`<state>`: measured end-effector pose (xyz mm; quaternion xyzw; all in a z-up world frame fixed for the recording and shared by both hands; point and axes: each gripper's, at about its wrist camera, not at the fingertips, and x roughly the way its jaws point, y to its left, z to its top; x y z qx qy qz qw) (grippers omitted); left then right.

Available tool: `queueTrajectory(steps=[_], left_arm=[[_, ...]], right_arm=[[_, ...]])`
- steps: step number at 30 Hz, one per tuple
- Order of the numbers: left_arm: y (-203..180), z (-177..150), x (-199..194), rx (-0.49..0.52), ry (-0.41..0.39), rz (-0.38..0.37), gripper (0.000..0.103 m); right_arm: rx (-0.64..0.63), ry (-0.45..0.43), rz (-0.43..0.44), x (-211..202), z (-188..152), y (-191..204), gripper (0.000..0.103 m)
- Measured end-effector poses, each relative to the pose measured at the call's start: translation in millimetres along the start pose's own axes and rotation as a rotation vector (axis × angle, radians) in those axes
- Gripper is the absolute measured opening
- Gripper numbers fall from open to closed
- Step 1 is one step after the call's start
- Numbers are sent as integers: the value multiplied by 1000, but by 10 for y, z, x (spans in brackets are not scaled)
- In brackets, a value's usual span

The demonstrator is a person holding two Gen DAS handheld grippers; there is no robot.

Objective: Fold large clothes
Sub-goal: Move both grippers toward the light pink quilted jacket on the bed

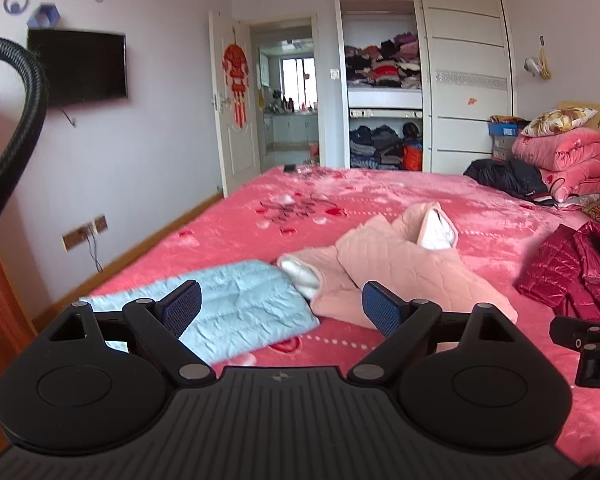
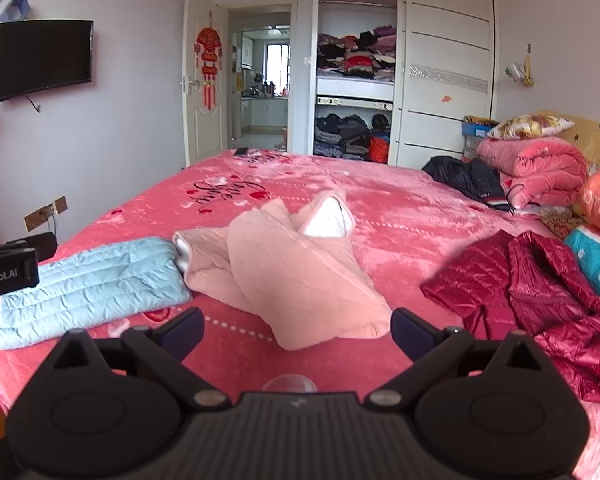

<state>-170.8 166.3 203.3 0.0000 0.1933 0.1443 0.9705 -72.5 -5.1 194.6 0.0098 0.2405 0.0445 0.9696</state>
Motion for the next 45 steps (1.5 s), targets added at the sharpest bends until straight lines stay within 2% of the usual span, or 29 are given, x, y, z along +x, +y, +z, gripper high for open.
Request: queueTrajectory(steps=[5, 11, 17, 23, 32, 38, 41, 45], left_arm=[[49, -100, 217, -54, 62, -49, 103], [12, -266, 681, -174, 129, -175, 103], [-365, -427, 1240, -213, 170, -276, 103], [-722, -605, 1777, -246, 206, -344, 103], [-909, -796, 2365, -362, 293, -352, 103], [-951, -781, 2480, -444, 321, -388, 103], [-1019, -765, 2531, -445, 327, -391, 103], [-1084, -702, 2538, -418, 322, -401, 103]], right_arm=[[9, 23, -54, 258, -139, -134, 99], [50, 48, -97, 663, -396, -447, 99], [55, 49, -145, 1052, -700, -839, 99], [109, 82, -183, 1392, -908, -1291, 90], [149, 117, -183, 1786, -1049, -1623, 89], [70, 161, -215, 2091, -1132, -1709, 90], [42, 178, -239, 2255, -1213, -1779, 92], [73, 201, -233, 2428, -1330, -1906, 93]])
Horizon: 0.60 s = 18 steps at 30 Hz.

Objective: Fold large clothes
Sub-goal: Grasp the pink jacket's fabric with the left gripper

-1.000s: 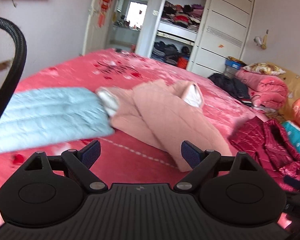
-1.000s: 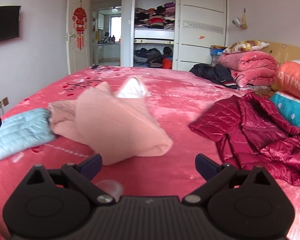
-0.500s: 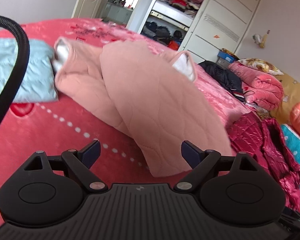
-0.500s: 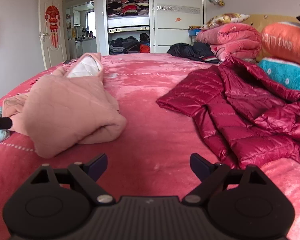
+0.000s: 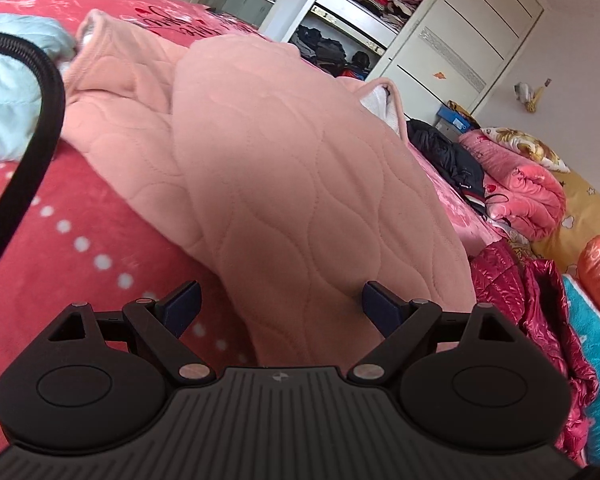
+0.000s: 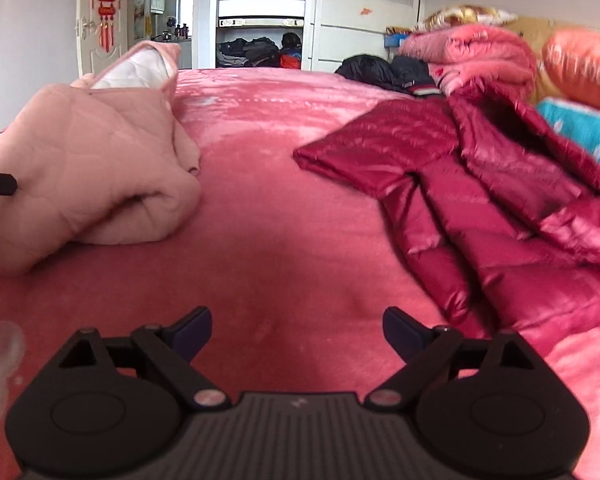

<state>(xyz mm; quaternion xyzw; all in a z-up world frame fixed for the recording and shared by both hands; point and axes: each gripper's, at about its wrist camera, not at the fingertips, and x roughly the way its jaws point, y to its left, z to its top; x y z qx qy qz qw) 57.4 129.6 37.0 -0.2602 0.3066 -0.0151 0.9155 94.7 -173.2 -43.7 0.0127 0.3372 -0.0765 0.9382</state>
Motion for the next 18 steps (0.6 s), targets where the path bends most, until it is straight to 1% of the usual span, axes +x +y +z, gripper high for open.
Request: queueTrajectory(steps=[1, 3, 4, 5, 6, 7, 8, 10, 11, 13, 16, 18], left_arm=[[-22, 5, 12, 12, -3, 0, 103], [-56, 3, 18, 27, -4, 1, 103], [-74, 10, 8, 29, -4, -2, 98], [-93, 15, 12, 30, -2, -2, 95], [-92, -3, 9, 32, -3, 7, 86], [-88, -3, 24, 36, -3, 10, 75], [-105, -5, -5, 41, -8, 11, 70], [-159, -8, -27, 64, -24, 37, 46], [-149, 25, -9, 61, -27, 47, 39], [-150, 74, -31, 37, -35, 61, 18], [-110, 128, -136, 13, -46, 50, 8], [-112, 135, -214, 22, -54, 39, 7]], right_arm=[[-1, 4, -6, 40, -9, -11, 93], [13, -3, -7, 101, -23, -32, 99], [23, -2, -5, 129, -28, -36, 100], [30, 3, -3, 142, -32, -47, 102], [36, 8, 2, 149, -39, -57, 102], [42, 10, 5, 161, -45, -58, 102], [44, 10, 6, 159, -51, -60, 102], [47, 7, 5, 167, -62, -56, 102], [49, 5, 5, 167, -72, -52, 102], [53, 5, 7, 173, -77, -59, 102], [62, 10, 13, 169, -78, -77, 102], [68, 16, 17, 154, -80, -80, 102]])
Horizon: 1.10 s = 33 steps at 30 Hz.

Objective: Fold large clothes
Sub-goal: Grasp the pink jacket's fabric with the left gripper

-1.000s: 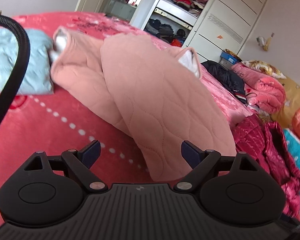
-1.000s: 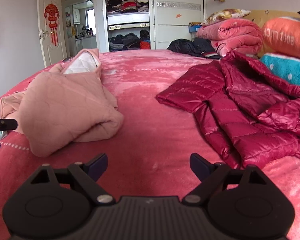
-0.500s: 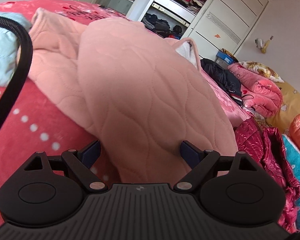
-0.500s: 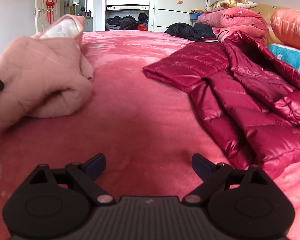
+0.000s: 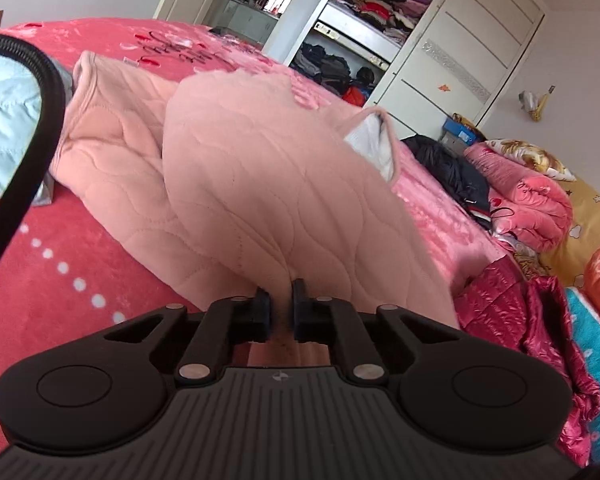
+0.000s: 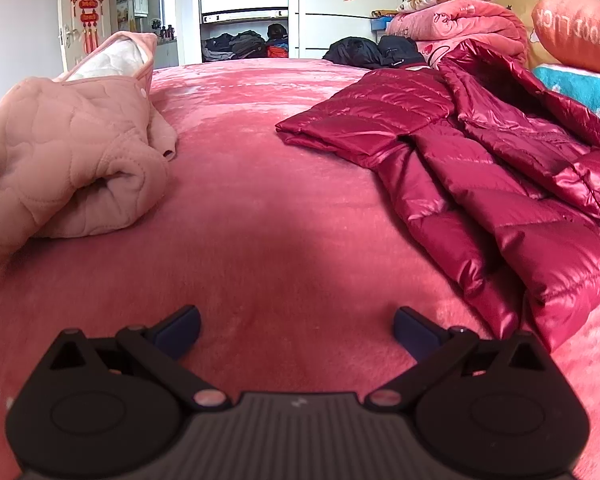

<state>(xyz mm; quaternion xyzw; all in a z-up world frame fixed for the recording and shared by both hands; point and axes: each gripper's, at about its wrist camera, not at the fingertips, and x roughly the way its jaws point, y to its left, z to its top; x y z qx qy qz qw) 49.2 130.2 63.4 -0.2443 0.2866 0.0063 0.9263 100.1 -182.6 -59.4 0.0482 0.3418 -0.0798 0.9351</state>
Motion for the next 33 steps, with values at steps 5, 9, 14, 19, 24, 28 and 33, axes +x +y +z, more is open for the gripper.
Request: queueTrajectory(steps=[5, 9, 14, 19, 24, 28, 33], left_arm=[[-202, 61, -182, 75, -31, -63, 6], [-407, 21, -234, 134, -37, -118, 5], [-633, -150, -149, 184, -16, -159, 5], [-941, -445, -57, 244, 25, -201, 5], [-1102, -682, 63, 304, 80, -230, 5], [-971, -686, 55, 294, 95, -226, 6], [-723, -626, -122, 224, 96, -247, 12]], right_arm=[[23, 37, 15, -68, 11, -17, 102], [24, 24, 22, -204, 24, -26, 89], [10, -82, -33, -506, 112, -158, 90], [75, -140, -83, -657, 179, -424, 90], [162, -146, -98, -665, 207, -703, 90], [217, -151, -89, -656, 240, -881, 90], [238, -158, -55, -640, 286, -942, 90]])
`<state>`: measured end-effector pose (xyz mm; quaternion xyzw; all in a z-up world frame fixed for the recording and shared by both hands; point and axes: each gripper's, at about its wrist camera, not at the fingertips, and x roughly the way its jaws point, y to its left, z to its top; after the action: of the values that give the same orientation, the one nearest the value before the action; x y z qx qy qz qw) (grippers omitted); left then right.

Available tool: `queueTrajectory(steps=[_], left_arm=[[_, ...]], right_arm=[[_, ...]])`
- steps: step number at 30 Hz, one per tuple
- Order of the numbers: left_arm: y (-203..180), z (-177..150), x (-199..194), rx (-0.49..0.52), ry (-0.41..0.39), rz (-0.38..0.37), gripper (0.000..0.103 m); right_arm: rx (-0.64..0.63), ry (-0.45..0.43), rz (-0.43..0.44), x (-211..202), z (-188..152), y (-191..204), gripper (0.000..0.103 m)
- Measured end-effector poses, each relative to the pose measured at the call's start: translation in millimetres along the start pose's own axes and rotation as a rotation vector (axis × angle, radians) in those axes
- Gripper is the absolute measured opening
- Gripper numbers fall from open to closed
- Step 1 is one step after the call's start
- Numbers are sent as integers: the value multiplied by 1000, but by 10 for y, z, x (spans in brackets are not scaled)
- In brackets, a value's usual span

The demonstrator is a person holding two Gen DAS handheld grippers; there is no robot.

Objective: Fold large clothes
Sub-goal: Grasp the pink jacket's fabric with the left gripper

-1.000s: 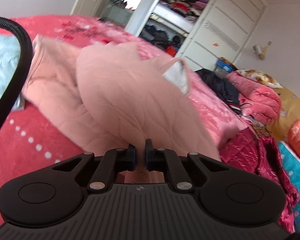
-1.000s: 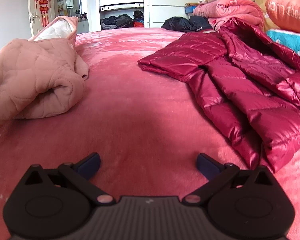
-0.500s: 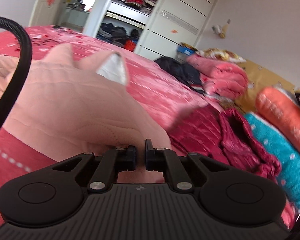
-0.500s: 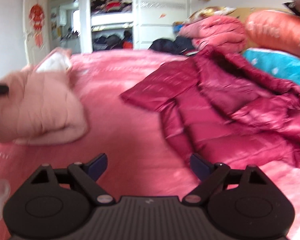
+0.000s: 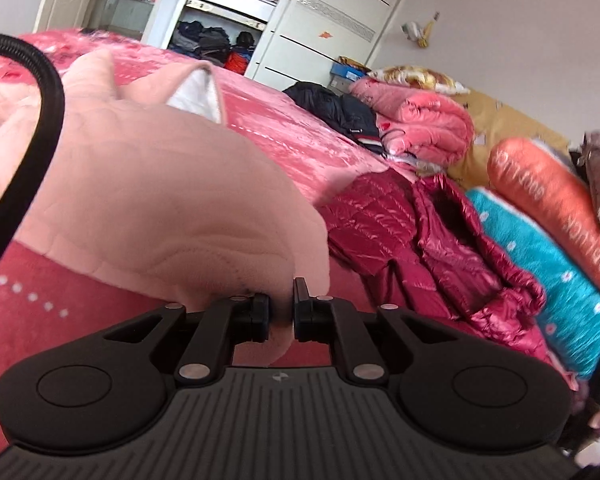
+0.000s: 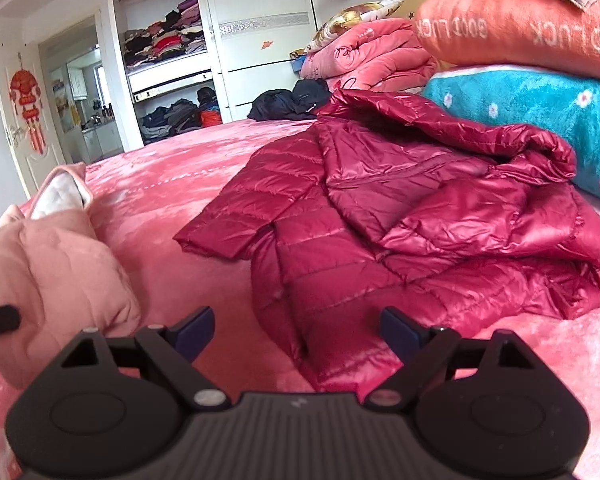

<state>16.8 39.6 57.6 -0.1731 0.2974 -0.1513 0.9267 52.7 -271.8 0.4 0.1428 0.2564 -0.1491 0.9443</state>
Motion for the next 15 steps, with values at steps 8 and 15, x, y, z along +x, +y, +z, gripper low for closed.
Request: queueTrajectory(steps=[8, 15], left_arm=[[387, -88, -239, -81, -18, 7, 70], [523, 84, 9, -181, -68, -8, 99]], right_arm=[[-28, 22, 52, 87, 14, 147, 93], [-40, 28, 88, 126, 26, 264, 93]])
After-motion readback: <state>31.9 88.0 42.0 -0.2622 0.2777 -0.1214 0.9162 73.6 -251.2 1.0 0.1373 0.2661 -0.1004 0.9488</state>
